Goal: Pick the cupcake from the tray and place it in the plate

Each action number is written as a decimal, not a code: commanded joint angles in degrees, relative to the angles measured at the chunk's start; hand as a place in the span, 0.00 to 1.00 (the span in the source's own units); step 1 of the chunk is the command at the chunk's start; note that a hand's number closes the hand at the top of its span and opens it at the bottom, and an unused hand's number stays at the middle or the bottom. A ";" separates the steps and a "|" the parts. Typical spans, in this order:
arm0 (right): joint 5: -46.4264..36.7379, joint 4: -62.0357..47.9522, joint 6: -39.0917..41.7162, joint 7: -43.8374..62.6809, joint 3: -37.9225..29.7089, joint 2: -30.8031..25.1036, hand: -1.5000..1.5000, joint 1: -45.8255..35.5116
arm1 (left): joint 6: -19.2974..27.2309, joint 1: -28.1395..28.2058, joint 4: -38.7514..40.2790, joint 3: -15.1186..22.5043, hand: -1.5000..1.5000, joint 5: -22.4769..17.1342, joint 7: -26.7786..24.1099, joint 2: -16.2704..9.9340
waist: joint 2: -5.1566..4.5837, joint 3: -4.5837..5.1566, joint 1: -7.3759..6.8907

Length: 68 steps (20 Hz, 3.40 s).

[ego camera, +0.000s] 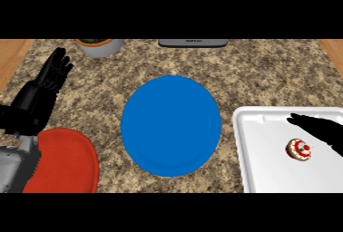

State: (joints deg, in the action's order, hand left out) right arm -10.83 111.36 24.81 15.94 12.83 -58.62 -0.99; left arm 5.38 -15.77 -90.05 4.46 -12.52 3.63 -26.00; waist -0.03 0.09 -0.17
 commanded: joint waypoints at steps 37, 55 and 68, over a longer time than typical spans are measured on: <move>-39.67 -36.89 -12.16 -17.64 0.41 24.77 1.00 -9.22 | -8.19 0.45 1.37 -7.74 0.50 6.91 -0.35 6.73 | -0.16 -0.12 0.13; -42.07 6.82 -28.33 9.71 -12.05 32.04 1.00 30.95 | -8.07 1.13 -0.81 -10.01 0.50 6.38 2.78 6.01 | 0.27 -0.01 1.72; -43.41 30.06 -26.11 13.15 6.79 40.90 1.00 23.69 | -8.26 1.56 -2.40 -8.82 0.50 7.40 2.29 7.32 | 0.07 0.00 0.11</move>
State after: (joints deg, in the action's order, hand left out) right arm -51.69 133.55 -3.81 25.18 13.11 -20.99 25.04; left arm -2.03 -13.97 -92.93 -3.74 -4.72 6.24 -18.32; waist 0.21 0.10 0.52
